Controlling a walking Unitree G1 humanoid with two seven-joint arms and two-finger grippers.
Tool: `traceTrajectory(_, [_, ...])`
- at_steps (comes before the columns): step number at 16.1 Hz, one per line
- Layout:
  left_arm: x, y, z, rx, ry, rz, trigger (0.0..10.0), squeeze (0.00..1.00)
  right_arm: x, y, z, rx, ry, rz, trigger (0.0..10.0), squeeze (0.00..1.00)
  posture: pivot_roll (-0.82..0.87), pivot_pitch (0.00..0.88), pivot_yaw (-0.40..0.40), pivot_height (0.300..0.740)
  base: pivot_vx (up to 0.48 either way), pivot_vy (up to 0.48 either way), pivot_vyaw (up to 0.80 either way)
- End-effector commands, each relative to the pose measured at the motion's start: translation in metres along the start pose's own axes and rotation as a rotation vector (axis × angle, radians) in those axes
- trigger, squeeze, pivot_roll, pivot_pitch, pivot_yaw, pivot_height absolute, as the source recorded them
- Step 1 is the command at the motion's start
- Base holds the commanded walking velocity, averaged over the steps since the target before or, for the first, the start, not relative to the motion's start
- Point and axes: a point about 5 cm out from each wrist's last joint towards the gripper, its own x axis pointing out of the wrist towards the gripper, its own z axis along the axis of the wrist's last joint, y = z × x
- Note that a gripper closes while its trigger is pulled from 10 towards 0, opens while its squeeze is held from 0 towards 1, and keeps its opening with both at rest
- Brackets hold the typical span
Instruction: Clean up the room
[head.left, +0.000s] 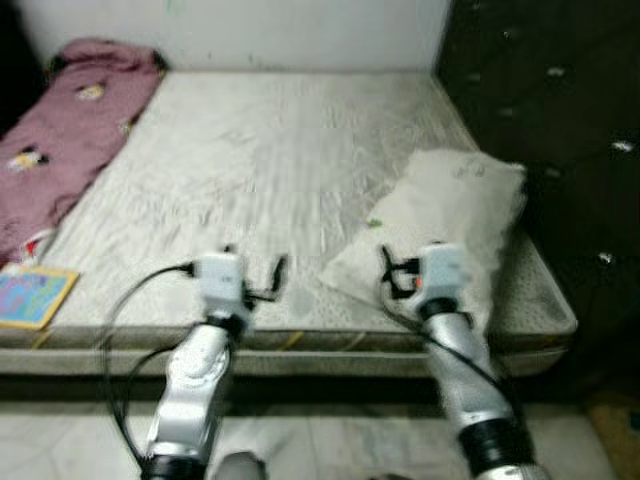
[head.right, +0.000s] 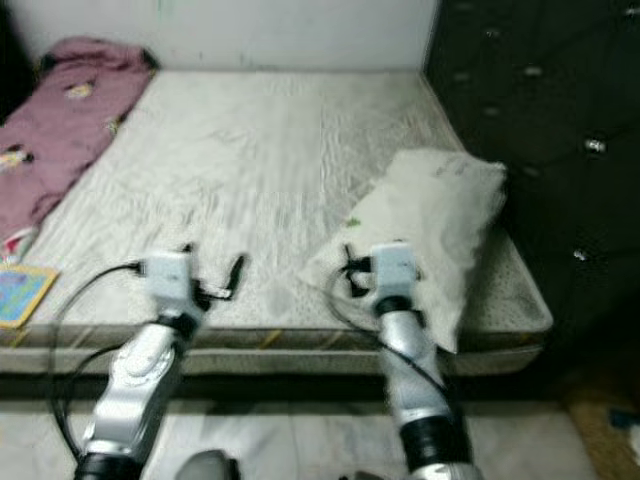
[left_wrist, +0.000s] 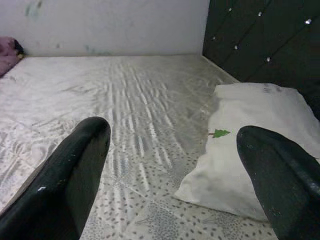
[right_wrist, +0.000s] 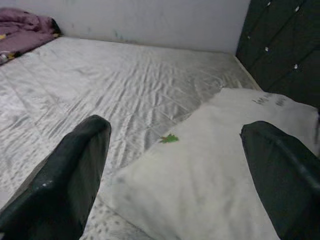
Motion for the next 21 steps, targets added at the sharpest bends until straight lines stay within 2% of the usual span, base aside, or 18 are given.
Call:
traceTrajectory(1, [0.0007,0.0072,0.0037,0.016,-0.009,0.016,10.0,0.00,0.0025,0.0069,0.0046,0.006,-0.013,0.015,10.0,0.00,0.02,0.048,-0.023,0.740,0.270,0.000,0.00])
traceTrajectory(21, [0.0015,0.0066,0.0029,0.017,-0.004,0.013,10.0,0.00,0.0031,0.0067,0.0055,0.003,-0.017,0.017,10.0,0.00,0.02,0.049,-0.024,0.740,0.289,0.000,0.00])
